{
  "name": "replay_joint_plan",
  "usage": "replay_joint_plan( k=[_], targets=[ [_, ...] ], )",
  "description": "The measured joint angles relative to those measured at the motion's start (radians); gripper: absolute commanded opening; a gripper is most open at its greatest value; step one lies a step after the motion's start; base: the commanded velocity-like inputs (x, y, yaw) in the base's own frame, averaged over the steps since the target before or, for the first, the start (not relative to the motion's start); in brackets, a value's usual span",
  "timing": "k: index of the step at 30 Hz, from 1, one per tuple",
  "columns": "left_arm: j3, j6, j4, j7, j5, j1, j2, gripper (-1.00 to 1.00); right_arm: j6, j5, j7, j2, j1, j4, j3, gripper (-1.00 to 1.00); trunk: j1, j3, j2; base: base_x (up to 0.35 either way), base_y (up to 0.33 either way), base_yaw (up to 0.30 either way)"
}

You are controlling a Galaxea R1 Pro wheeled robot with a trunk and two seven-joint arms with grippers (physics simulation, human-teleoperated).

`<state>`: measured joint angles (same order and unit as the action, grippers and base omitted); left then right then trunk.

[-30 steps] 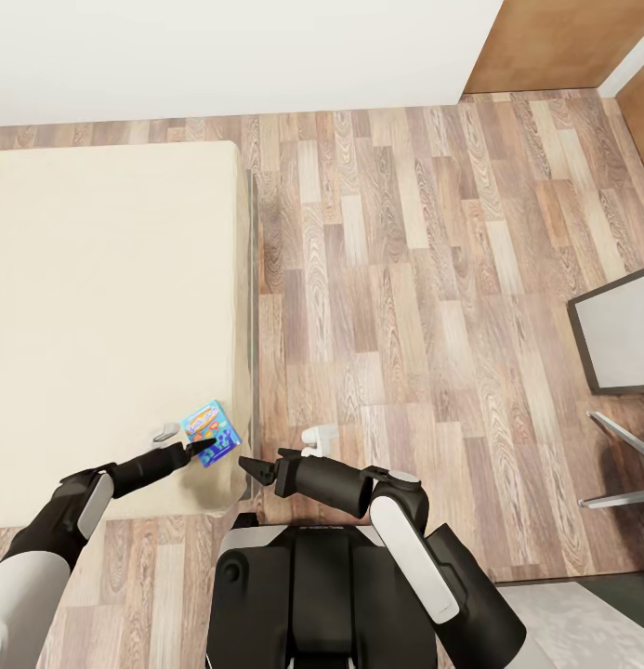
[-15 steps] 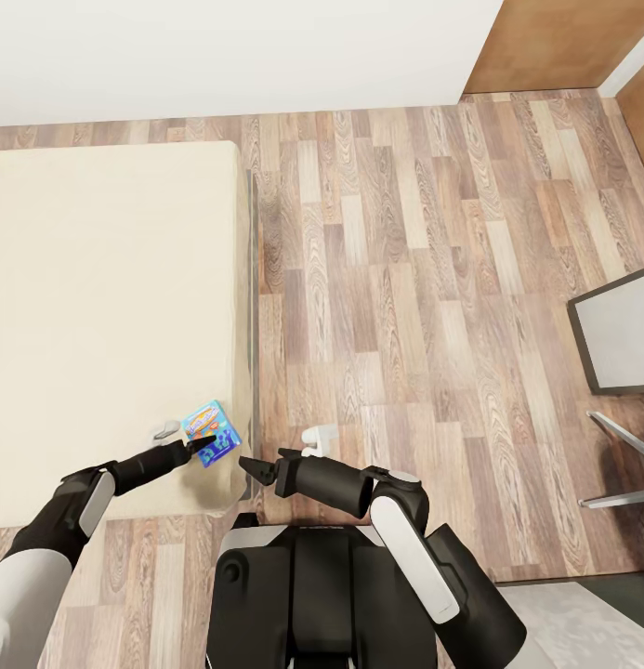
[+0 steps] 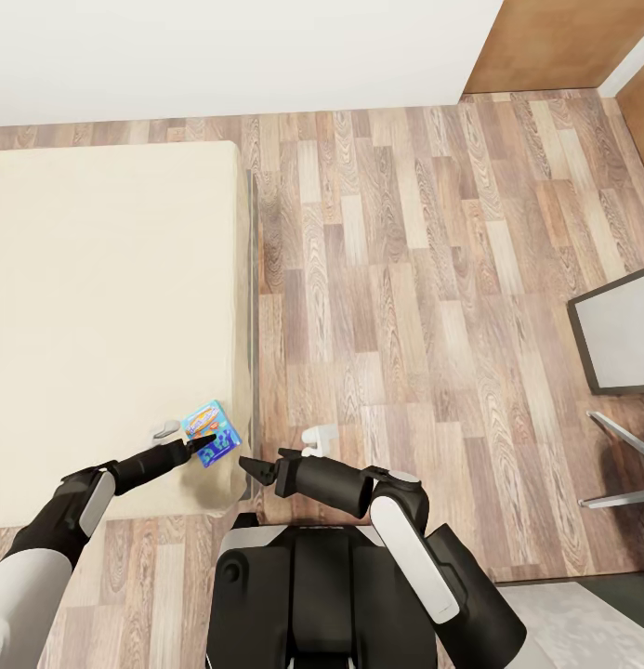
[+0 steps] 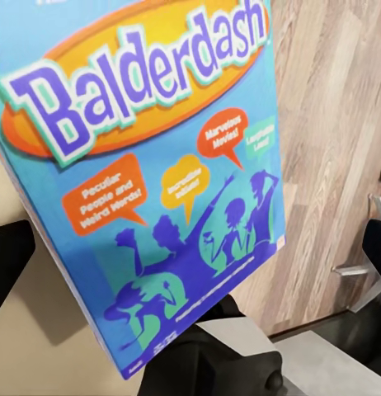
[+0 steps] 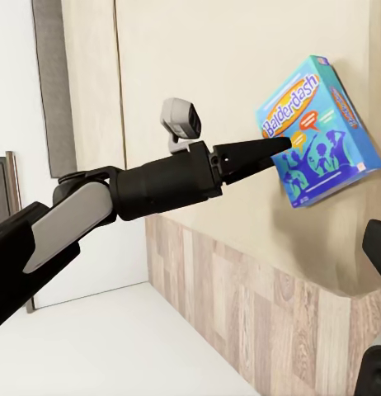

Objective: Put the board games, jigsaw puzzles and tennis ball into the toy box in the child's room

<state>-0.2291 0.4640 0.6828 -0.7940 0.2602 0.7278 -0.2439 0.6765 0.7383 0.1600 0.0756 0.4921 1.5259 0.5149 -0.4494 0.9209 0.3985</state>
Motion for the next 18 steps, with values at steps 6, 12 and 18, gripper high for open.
replay_joint_plan(
  k=[6, 12, 18],
  targets=[
    [0.000, -0.001, 0.000, -0.001, 0.001, 0.000, 0.000, 1.00, 0.000, 0.001, 0.000, 0.000, 0.000, 0.000, 0.000, 1.00, 0.000, 0.000, 0.000, 0.000, 0.000, 0.000],
    [0.000, -0.001, 0.000, -0.002, 0.001, 0.000, 0.000, 1.00, 0.000, 0.000, 0.000, -0.001, 0.000, 0.000, 0.000, 1.00, 0.000, 0.000, 0.000, 0.000, 0.000, 0.000],
    [0.000, -0.001, 0.000, -0.011, 0.001, 0.000, 0.001, 1.00, 0.000, 0.000, 0.000, 0.000, 0.000, 0.000, 0.000, 1.00, 0.000, 0.000, 0.000, 0.000, 0.000, 0.000]
  ],
)
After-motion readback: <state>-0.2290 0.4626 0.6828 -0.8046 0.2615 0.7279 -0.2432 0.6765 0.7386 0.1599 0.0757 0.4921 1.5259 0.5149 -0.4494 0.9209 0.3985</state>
